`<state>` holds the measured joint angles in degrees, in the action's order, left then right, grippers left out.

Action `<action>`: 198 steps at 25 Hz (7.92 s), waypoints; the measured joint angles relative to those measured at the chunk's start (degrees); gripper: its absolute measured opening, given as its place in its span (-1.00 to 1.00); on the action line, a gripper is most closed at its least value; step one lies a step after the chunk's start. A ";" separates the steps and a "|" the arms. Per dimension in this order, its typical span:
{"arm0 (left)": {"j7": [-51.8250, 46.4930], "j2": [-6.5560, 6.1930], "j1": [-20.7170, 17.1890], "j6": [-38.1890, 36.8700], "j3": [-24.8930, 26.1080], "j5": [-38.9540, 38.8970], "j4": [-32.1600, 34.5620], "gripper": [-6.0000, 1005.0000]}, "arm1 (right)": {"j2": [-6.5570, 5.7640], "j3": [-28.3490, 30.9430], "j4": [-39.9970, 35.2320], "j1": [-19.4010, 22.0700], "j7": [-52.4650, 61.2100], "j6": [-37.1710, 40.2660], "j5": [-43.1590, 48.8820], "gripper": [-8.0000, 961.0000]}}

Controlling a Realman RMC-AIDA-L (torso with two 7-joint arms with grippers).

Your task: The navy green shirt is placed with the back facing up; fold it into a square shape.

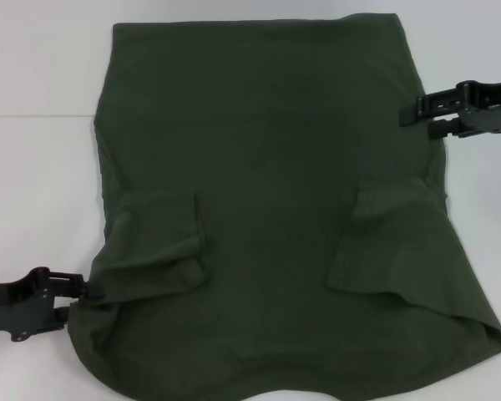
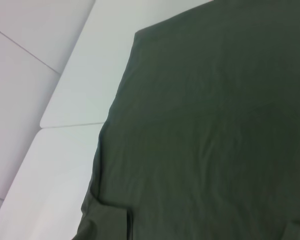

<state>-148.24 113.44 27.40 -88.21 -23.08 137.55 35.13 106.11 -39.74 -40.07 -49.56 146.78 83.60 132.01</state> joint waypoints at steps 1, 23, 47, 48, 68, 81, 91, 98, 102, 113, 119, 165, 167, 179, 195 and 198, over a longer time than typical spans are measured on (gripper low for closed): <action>0.00 0.00 -0.06 -0.04 0.01 0.00 0.09 -0.05 | -0.01 0.12 0.00 0.00 0.00 0.01 0.00 0.58; 3.64 -0.29 0.53 -1.34 0.33 -3.25 0.73 -0.99 | -3.48 -1.06 -7.35 8.00 -2.07 19.41 14.09 0.57; 3.46 0.00 1.64 0.06 0.32 -5.55 0.68 -0.99 | 6.55 -3.32 -7.18 8.74 -14.57 13.20 27.04 0.56; 3.43 0.00 1.64 0.06 0.32 -5.61 0.70 -0.99 | 6.60 -3.40 -7.03 8.76 -14.55 12.96 27.12 0.56; 3.15 0.03 1.83 0.15 0.32 -5.89 0.73 -0.99 | 7.33 -3.35 -6.54 9.18 -14.08 10.07 27.66 0.55; 3.13 0.10 1.78 0.15 0.32 -5.89 0.69 -0.99 | 8.13 -3.29 -5.09 8.12 -14.07 9.81 26.64 0.54; 3.15 0.22 1.86 0.10 0.33 -6.00 0.70 -0.99 | 8.91 -3.46 -4.63 6.83 -14.29 9.63 24.18 0.54; 3.19 0.21 1.87 0.04 0.32 -6.16 0.73 -0.99 | 8.85 -3.65 -4.95 6.77 -12.82 10.32 24.44 0.53; 3.42 0.20 1.87 -0.17 0.32 -6.82 0.73 -0.99 | 8.48 -3.22 -5.09 6.88 -12.09 10.19 24.15 0.53; 3.67 0.20 1.87 -0.51 0.32 -6.97 0.73 -0.99 | 8.33 -3.43 -5.19 6.67 -11.37 9.86 24.24 -0.22; 4.55 -0.06 1.87 -2.20 0.13 -7.26 0.80 -0.99 | 8.13 -3.32 -5.19 6.66 -11.13 10.19 24.10 -0.88; -3.27 -6.01 16.94 0.81 -2.79 0.50 2.06 -0.99 | 2.45 8.58 -5.17 7.02 -7.48 3.17 2.00 -0.91; -4.04 -6.02 18.72 6.17 -4.11 0.55 0.65 -0.99 | 2.73 8.03 -4.54 5.98 -7.34 -3.66 1.96 -0.91; -7.95 -1.55 21.30 30.58 -22.11 4.50 -0.24 -0.99 | 6.22 -10.46 9.58 1.38 -7.32 -39.33 2.57 -0.91; -14.10 -1.15 21.82 33.32 -23.08 8.33 9.53 -0.99 | 6.78 -8.24 4.04 -0.50 -7.44 -43.55 2.30 -0.91; -12.06 -0.39 23.36 35.87 -24.28 10.39 7.46 -0.99 | 7.27 -9.87 4.56 -1.59 -7.54 -46.49 3.95 -0.91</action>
<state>-160.30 113.05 50.76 -52.34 -47.36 147.93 42.60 113.38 -49.61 -35.52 -51.14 139.24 37.11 135.96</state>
